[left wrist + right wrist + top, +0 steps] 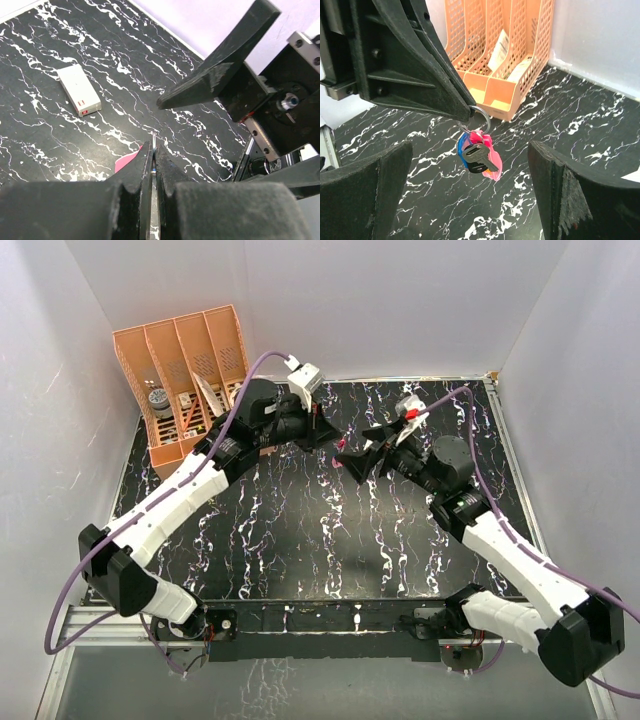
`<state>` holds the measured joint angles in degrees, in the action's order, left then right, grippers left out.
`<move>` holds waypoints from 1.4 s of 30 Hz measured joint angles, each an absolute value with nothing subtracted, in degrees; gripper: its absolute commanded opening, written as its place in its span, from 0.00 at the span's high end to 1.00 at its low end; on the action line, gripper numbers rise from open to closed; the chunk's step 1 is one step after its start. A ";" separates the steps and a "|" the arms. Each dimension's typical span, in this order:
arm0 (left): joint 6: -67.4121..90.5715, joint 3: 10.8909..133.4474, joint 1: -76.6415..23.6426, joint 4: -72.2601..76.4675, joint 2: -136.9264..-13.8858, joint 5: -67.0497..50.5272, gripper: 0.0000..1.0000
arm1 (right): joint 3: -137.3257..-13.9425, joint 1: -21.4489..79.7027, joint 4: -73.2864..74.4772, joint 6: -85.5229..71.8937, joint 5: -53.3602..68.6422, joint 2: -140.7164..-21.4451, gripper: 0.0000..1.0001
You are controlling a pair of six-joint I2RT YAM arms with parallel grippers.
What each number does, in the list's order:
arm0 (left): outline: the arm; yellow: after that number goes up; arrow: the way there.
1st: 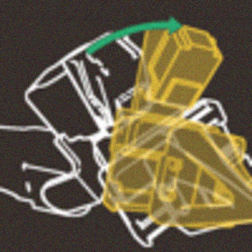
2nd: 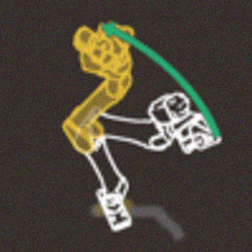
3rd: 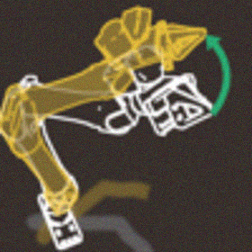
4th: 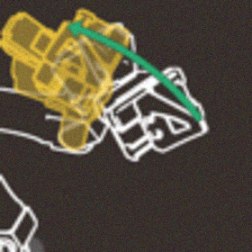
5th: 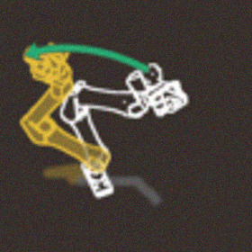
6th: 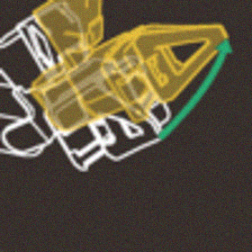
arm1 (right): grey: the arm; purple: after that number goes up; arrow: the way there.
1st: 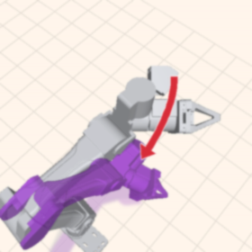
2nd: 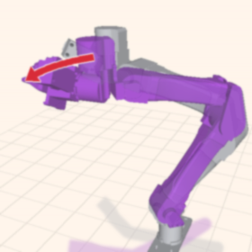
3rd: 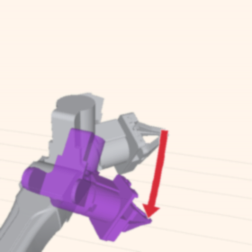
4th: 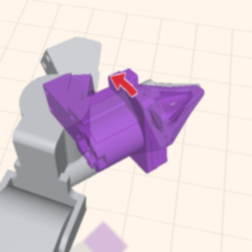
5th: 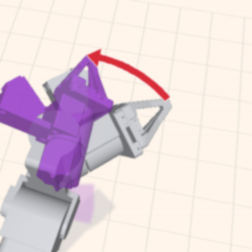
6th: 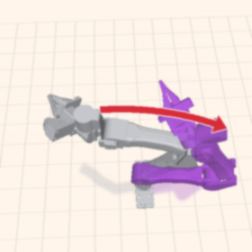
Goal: Put the keys on the keyring
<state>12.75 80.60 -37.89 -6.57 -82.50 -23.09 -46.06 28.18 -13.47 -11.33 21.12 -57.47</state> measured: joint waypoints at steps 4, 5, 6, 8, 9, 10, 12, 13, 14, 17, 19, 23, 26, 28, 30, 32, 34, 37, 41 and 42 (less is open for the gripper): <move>12.60 82.32 -37.91 -8.91 -84.01 -23.62 1.00 | -46.06 28.32 -13.47 -12.25 21.69 -60.75 0.02; 12.60 82.94 -37.89 -9.45 -84.40 -23.70 1.00 | -46.09 28.40 -13.52 -12.43 21.85 -61.30 0.02; 12.60 83.40 -37.91 -9.72 -84.68 -23.90 1.00 | -46.09 28.40 -13.54 -12.64 21.96 -61.93 0.02; 12.62 84.31 -37.89 -10.07 -85.25 -24.45 1.00 | -46.35 28.53 -13.58 -13.10 22.06 -63.20 0.02; 12.62 84.64 -37.89 -10.41 -85.43 -24.73 1.00 | -46.46 28.60 -13.78 -13.45 22.06 -63.70 0.02; 12.62 84.86 -37.91 -10.59 -85.58 -24.97 1.00 | -46.59 28.84 -14.04 -13.78 22.06 -64.29 0.02; 12.64 85.19 -37.91 -10.96 -85.89 -25.45 1.00 | -46.85 29.06 -14.50 -14.22 22.04 -65.14 0.02; 12.64 85.23 -37.89 -11.09 -86.00 -25.69 1.00 | -47.16 29.19 -14.79 -14.59 22.02 -65.67 0.02; 12.64 85.23 -37.89 -11.33 -86.06 -25.93 1.00 | -47.44 29.23 -15.22 -14.94 21.89 -66.15 0.02; 12.73 85.32 -37.91 -11.99 -86.08 -26.35 1.00 | -47.59 29.32 -16.14 -15.46 20.84 -66.98 0.02; 12.88 85.41 -37.91 -12.38 -86.08 -26.61 1.00 | -47.59 29.41 -16.69 -15.86 19.44 -67.51 0.02; 13.10 85.43 -37.89 -12.99 -86.08 -26.98 1.00 | -47.59 29.45 -16.73 -16.32 16.43 -67.99 0.02; 13.10 85.62 -37.87 -13.30 -86.08 -26.89 1.00 | -47.59 29.56 -16.69 -16.45 15.14 -67.99 0.02; 13.08 85.73 -37.87 -13.50 -86.08 -26.57 1.00 | -47.59 29.56 -16.51 -16.40 14.39 -67.96 0.02; 13.08 85.84 -37.85 -13.76 -86.06 -26.30 1.00 | -47.57 29.56 -16.23 -16.34 13.72 -67.96 0.02; 13.06 85.89 -37.85 -14.09 -86.06 -26.06 1.00 | -47.57 29.45 -15.59 -16.21 13.10 -67.92 0.02; 13.06 85.95 -37.85 -14.41 -86.06 -25.98 1.00 | -47.55 29.45 -15.16 -16.16 12.88 -67.77 0.02; 13.08 86.30 -37.89 -15.00 -86.06 -26.00 1.00 | -47.35 29.21 -14.79 -15.97 12.80 -67.29 0.02; 13.04 87.02 -37.89 -15.44 -86.06 -26.00 1.00 | -47.07 28.23 -14.61 -15.62 12.78 -66.52 0.02; 13.04 87.11 -37.89 -15.51 -86.06 -26.00 1.00 | -47.03 27.79 -14.39 -15.46 12.80 -66.35 0.02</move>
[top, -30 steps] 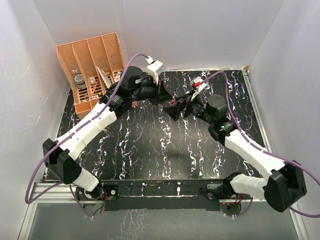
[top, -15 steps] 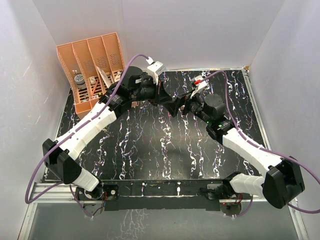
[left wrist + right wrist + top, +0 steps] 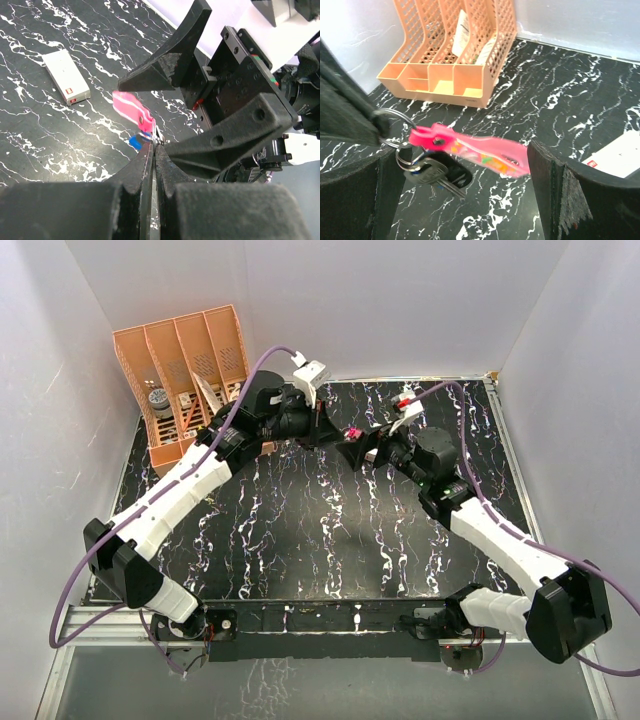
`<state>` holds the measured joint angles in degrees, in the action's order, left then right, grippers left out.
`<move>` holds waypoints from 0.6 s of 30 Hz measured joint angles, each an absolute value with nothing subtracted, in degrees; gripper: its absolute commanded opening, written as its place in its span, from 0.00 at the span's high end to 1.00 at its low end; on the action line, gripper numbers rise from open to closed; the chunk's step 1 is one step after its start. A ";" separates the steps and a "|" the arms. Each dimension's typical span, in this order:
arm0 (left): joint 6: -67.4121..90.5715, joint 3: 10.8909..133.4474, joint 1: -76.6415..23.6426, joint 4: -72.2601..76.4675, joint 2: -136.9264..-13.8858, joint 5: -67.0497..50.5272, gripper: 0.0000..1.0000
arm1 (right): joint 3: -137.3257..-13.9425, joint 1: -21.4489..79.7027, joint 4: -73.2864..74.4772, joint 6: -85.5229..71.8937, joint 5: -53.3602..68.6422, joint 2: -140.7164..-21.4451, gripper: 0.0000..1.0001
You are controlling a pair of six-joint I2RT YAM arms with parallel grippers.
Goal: Put the keys on the keyring
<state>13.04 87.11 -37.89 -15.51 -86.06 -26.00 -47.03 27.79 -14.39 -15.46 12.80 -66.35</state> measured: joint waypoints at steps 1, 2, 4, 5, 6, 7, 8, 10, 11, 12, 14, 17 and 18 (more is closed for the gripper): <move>13.04 87.26 -37.89 -15.66 -86.06 -26.00 1.00 | -47.00 27.27 -14.00 -15.31 12.75 -66.19 0.02; 13.02 87.44 -37.87 -15.92 -86.04 -26.00 1.00 | -46.98 26.59 -13.65 -15.16 12.69 -66.13 0.02; 12.99 87.66 -37.85 -16.78 -85.95 -25.98 1.00 | -46.96 25.32 -13.50 -15.14 12.32 -66.08 0.02; 12.95 87.66 -37.85 -17.23 -85.93 -26.02 1.00 | -46.96 24.82 -13.52 -15.14 12.16 -66.02 0.02; 12.93 87.66 -37.85 -17.87 -85.93 -26.11 1.00 | -46.94 24.38 -13.52 -15.11 11.90 -65.93 0.02; 12.91 87.66 -37.85 -18.33 -85.93 -26.13 1.00 | -46.89 24.01 -13.50 -15.07 11.68 -65.84 0.02; 12.93 87.68 -37.85 -18.79 -85.93 -26.28 1.00 | -46.76 23.59 -13.52 -15.07 11.33 -65.76 0.02; 12.95 87.77 -37.89 -19.86 -85.93 -26.98 1.00 | -46.44 23.00 -13.54 -15.09 10.79 -65.58 0.02; 12.93 87.77 -37.89 -20.25 -85.93 -27.31 1.00 | -46.30 22.74 -13.54 -15.09 10.57 -65.49 0.02; 12.95 87.77 -37.89 -20.69 -85.93 -27.64 1.00 | -46.26 22.57 -13.50 -15.09 10.41 -65.43 0.02; 12.95 87.77 -37.91 -21.43 -85.93 -27.99 1.00 | -46.26 22.48 -13.52 -15.07 10.41 -65.32 0.02; 12.95 87.77 -37.89 -21.76 -85.93 -28.40 1.00 | -46.26 22.48 -13.52 -15.09 10.46 -65.06 0.02; 12.95 87.79 -37.89 -21.89 -85.93 -28.51 1.00 | -46.26 22.48 -13.52 -15.09 10.46 -64.97 0.02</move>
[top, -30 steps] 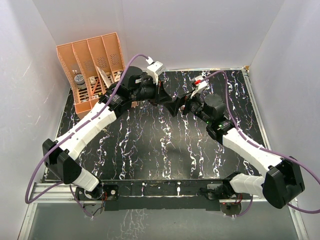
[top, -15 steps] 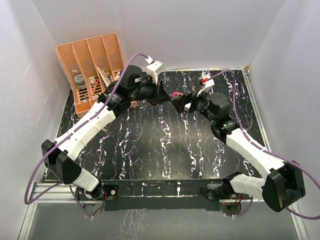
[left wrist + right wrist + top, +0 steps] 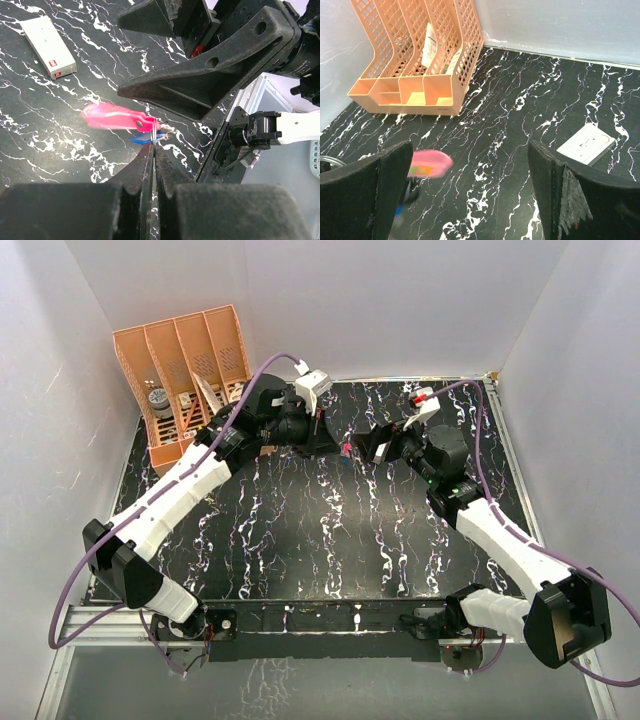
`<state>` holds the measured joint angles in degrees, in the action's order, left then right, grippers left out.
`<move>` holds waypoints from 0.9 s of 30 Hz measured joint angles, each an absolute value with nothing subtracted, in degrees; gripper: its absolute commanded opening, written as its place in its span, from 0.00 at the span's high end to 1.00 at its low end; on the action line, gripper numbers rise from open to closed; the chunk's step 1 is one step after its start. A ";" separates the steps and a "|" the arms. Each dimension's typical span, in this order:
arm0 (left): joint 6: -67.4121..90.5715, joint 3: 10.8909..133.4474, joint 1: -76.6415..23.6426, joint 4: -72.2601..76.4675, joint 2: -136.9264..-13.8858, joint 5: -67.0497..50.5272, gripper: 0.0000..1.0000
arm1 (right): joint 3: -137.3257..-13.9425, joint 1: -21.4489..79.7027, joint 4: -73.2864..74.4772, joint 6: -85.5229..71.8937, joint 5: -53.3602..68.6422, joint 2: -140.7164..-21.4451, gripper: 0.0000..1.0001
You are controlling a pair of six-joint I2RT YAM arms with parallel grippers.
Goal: Put the keys on the keyring
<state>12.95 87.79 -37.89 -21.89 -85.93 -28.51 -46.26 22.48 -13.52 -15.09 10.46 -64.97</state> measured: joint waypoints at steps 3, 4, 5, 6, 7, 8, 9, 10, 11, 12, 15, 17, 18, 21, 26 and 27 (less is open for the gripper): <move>12.82 88.58 -37.89 -23.31 -85.97 -28.69 1.00 | -46.26 22.48 -13.52 -15.07 10.46 -64.60 0.02; 12.67 89.32 -37.91 -24.12 -86.08 -28.77 1.00 | -46.26 22.48 -13.50 -15.07 10.44 -64.47 0.02; 12.53 89.97 -37.91 -24.58 -86.19 -28.82 1.00 | -46.26 22.48 -13.50 -15.07 10.39 -64.23 0.02; 12.40 90.61 -37.91 -25.04 -86.32 -28.86 1.00 | -46.26 22.48 -13.43 -15.03 10.22 -63.96 0.02; 12.10 91.50 -37.91 -25.71 -86.59 -28.93 1.00 | -46.26 22.48 -13.32 -14.96 10.11 -63.64 0.02; 11.86 92.25 -37.89 -26.17 -86.87 -28.93 1.00 | -46.26 22.48 -13.08 -14.85 9.89 -63.20 0.02; 11.51 92.90 -37.89 -26.83 -87.22 -28.91 1.00 | -46.26 22.48 -12.75 -14.72 9.65 -62.65 0.02; 11.20 93.51 -37.89 -27.68 -87.57 -28.91 1.00 | -46.26 22.48 -12.34 -14.52 9.43 -62.06 0.02; 10.83 94.32 -37.91 -28.77 -88.07 -28.88 1.00 | -46.26 22.48 -12.01 -14.35 9.28 -61.54 0.02; 10.35 95.20 -37.91 -29.80 -88.73 -28.93 1.00 | -46.26 22.48 -11.75 -13.98 9.13 -60.95 0.02; 9.04 97.67 -37.89 -32.77 -91.07 -29.10 1.00 | -46.26 22.48 -11.33 -13.15 9.17 -59.29 0.03; 8.10 99.04 -37.89 -34.92 -92.86 -29.39 1.00 | -46.26 22.48 -11.18 -12.34 9.76 -58.52 0.06; 7.64 99.68 -37.89 -36.03 -93.67 -29.54 1.00 | -46.26 22.48 -11.07 -12.03 10.35 -58.28 0.08; 6.24 101.14 -37.89 -39.24 -95.66 -30.04 1.00 | -46.26 22.48 -10.79 -10.59 13.15 -57.93 0.17; 4.16 104.18 -37.91 -43.70 -97.43 -30.87 1.00 | -46.26 22.48 -9.93 -8.47 17.78 -57.93 0.42; 3.88 104.86 -37.91 -44.40 -97.67 -31.05 1.00 | -46.26 22.48 -9.63 -8.08 18.59 -57.93 0.46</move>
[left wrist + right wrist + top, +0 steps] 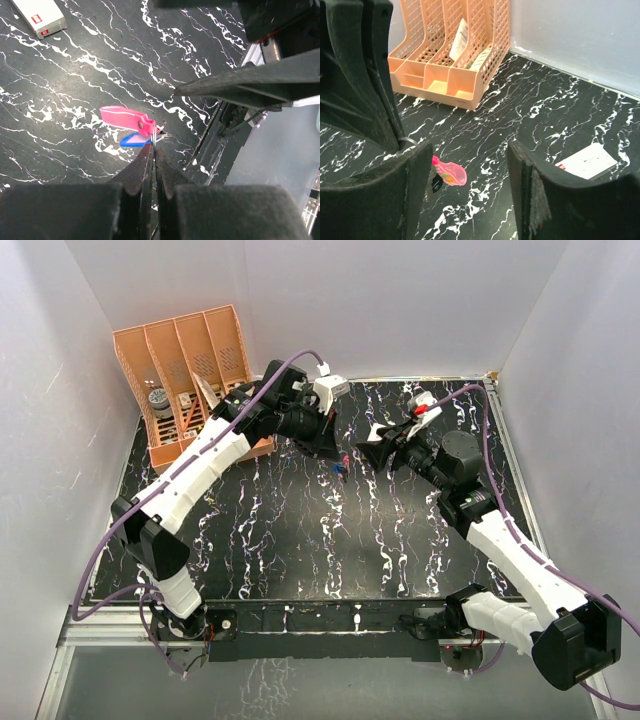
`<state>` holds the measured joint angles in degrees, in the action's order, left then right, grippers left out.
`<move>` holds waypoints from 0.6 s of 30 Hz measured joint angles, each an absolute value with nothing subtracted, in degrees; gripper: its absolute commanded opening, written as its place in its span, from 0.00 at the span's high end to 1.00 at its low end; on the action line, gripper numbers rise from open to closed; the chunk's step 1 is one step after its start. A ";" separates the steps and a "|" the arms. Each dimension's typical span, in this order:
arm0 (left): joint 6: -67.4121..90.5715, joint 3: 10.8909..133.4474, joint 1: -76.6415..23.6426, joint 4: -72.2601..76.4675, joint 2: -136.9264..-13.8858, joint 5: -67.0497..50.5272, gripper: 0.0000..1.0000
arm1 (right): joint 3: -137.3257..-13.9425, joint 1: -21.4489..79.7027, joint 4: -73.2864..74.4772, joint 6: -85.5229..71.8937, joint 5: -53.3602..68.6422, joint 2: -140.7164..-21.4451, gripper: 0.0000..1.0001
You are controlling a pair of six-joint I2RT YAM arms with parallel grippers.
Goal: Put the keys on the keyring
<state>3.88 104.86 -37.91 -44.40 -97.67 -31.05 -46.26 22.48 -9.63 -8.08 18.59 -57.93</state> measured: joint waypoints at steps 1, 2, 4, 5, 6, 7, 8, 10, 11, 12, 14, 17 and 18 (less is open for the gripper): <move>3.53 105.47 -37.91 -44.97 -97.86 -31.22 1.00 | -46.26 22.48 -9.26 -7.75 19.20 -57.95 0.49; 3.20 106.26 -37.89 -45.54 -98.17 -31.48 1.00 | -46.26 22.48 -8.80 -7.49 20.08 -57.98 0.53; 2.61 107.74 -37.89 -46.68 -98.78 -32.03 1.00 | -46.26 22.48 -8.05 -7.03 21.80 -58.24 0.55; 2.39 108.44 -37.91 -47.22 -99.09 -32.25 1.00 | -46.26 22.48 -7.64 -6.76 22.70 -58.39 0.55; 2.13 108.86 -37.91 -47.59 -99.31 -32.40 1.00 | -46.26 22.48 -7.38 -6.59 23.53 -58.57 0.56; 1.85 109.49 -37.91 -48.38 -99.70 -32.60 1.00 | -46.26 22.48 -7.25 -6.39 24.43 -58.78 0.57; 1.63 109.97 -37.91 -48.80 -100.03 -32.75 1.00 | -46.26 22.48 -7.14 -6.24 25.36 -58.98 0.57; 1.21 110.45 -37.89 -49.65 -100.60 -33.23 1.00 | -46.26 22.48 -7.03 -6.04 27.09 -59.31 0.58; 1.02 110.54 -37.89 -50.02 -100.79 -33.43 1.00 | -46.26 22.48 -7.03 -6.02 27.90 -59.40 0.59; 0.91 110.61 -37.89 -50.33 -101.06 -33.63 1.00 | -46.26 22.48 -7.03 -6.00 28.64 -59.44 0.60; 0.62 110.67 -37.91 -51.03 -101.65 -33.98 1.00 | -46.26 22.48 -7.07 -5.98 30.02 -59.44 0.62; 0.32 110.72 -37.91 -51.57 -102.54 -34.41 1.00 | -46.26 22.48 -7.05 -5.96 31.46 -59.51 0.66; 0.16 110.85 -37.91 -51.70 -102.85 -34.57 1.00 | -46.26 22.48 -7.07 -5.93 31.81 -59.51 0.67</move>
<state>0.16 110.85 -37.91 -51.70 -102.85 -34.57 -46.26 22.48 -7.07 -5.93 31.81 -59.51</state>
